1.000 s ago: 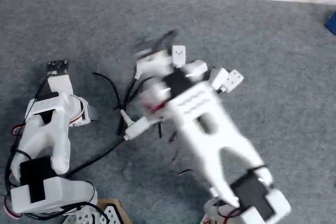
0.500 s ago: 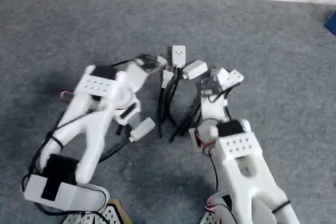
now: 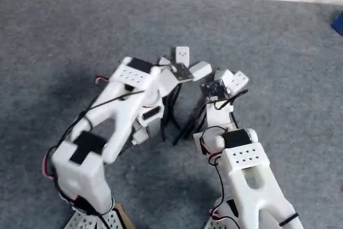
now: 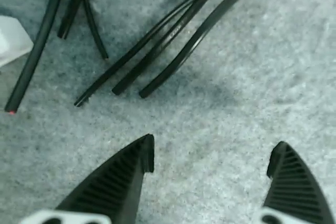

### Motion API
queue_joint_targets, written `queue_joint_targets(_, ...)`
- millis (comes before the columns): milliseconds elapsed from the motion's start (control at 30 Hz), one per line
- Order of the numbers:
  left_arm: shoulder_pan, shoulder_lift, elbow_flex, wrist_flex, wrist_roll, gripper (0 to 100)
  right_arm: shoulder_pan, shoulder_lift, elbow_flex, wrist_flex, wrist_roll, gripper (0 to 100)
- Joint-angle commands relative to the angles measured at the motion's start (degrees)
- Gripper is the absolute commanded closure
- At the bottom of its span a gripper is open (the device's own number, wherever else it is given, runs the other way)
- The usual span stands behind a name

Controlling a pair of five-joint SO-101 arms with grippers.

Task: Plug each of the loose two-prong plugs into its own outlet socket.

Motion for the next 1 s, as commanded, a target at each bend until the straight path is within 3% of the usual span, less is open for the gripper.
queue_joint_targets(0,1.8,3.82,-4.09,1.05,-0.35,76,0.04,-1.36,-0.13,-0.84,0.7,66.2)
queue_joint_targets(167,3.21,5.41,-4.44,0.97,-0.35,79,0.04,-1.36,-0.13,-0.92,0.7,66.2)
queue_joint_targets(300,3.12,4.97,-4.7,1.05,-0.44,99,0.04,-1.36,-0.04,-0.92,0.7,66.2)
queue_joint_targets(467,-1.27,4.97,-9.8,7.82,-0.7,100,0.04,-1.36,-0.04,-0.92,0.7,66.2)
queue_joint_targets(667,-13.41,4.97,-29.67,19.78,-7.65,100,0.04,-1.36,-0.04,-0.92,0.7,66.2)
queue_joint_targets(967,-39.96,5.58,-40.66,19.08,-21.98,100,-0.04,-1.36,0.04,-0.92,0.7,66.2)
